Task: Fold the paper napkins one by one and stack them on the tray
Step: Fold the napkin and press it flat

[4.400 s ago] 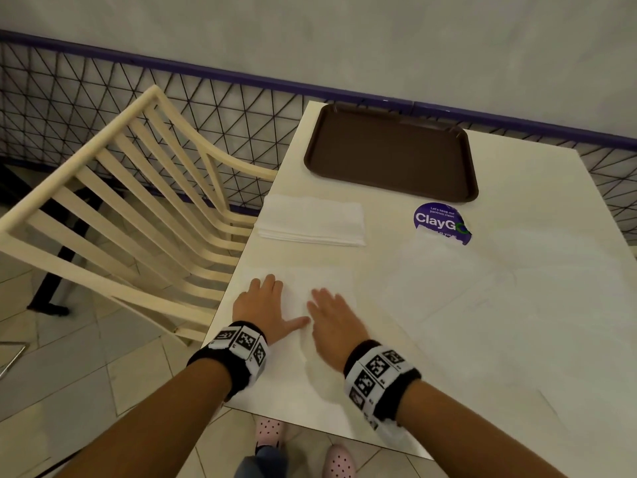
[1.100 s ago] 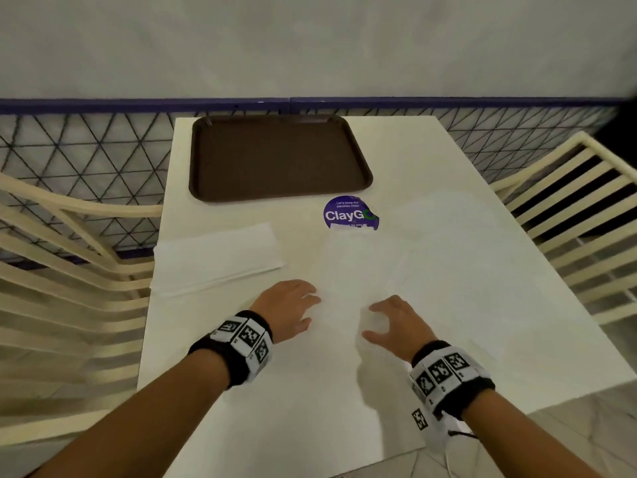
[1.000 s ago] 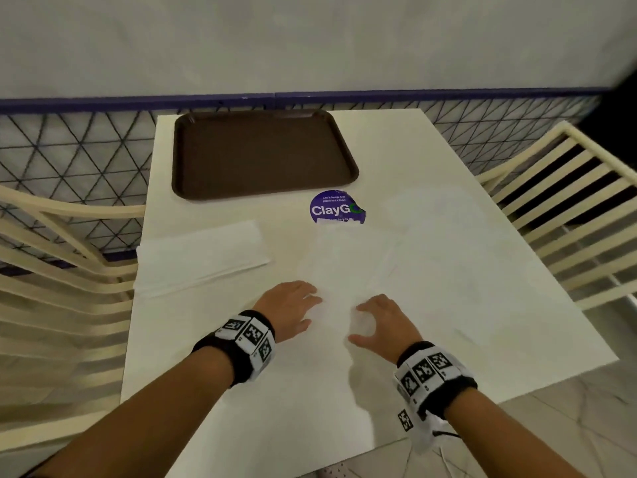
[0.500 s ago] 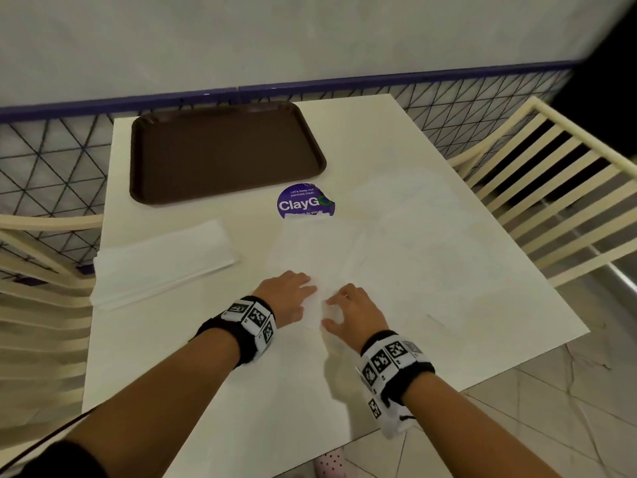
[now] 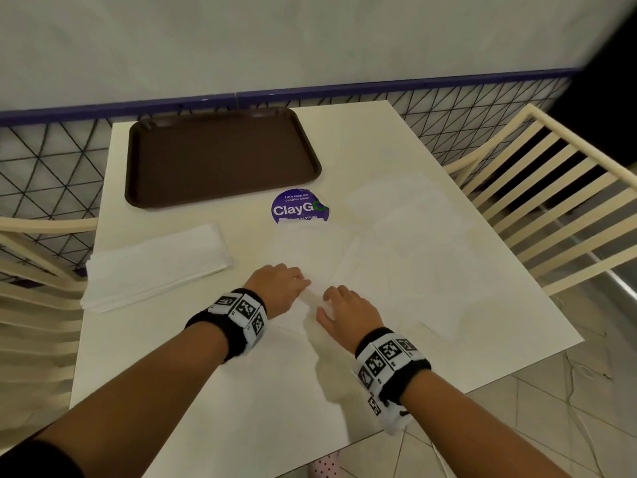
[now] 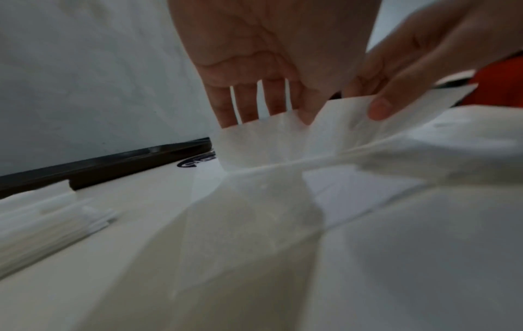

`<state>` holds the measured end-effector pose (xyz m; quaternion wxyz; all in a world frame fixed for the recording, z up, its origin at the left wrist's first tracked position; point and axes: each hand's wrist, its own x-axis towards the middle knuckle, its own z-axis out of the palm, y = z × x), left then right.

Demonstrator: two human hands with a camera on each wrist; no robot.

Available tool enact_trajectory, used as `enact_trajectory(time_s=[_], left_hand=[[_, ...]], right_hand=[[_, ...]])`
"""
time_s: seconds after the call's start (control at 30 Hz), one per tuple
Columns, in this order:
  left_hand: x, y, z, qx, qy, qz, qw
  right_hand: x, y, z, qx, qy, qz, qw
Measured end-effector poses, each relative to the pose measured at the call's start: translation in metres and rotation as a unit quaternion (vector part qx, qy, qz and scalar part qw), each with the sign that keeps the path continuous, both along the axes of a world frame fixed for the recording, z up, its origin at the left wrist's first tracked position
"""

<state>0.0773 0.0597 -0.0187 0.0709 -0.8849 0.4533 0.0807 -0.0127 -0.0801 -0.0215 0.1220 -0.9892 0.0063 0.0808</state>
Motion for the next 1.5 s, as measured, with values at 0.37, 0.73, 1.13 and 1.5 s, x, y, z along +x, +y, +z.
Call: enact_trajectory(time_s=[0.37, 0.73, 1.13, 1.5], left_hand=[[-0.023, 0.041, 0.03, -0.23, -0.048, -0.011, 0.972], [-0.106, 0.126, 0.002, -0.134, 0.197, 0.289, 0.927], [-0.087, 0.177, -0.016, -0.367, 0.379, 0.613, 0.588], [-0.064, 0.166, -0.013, -0.221, 0.293, 0.604, 0.707]], right_hand=[[0.004, -0.002, 0.016, 0.031, -0.042, 0.102, 0.993], [-0.002, 0.035, 0.009, 0.047, 0.212, 0.253, 0.943], [0.053, 0.05, 0.022, 0.117, 0.29, 0.058, 0.948], [0.066, 0.054, 0.002, 0.181, 0.294, -0.067, 0.936]])
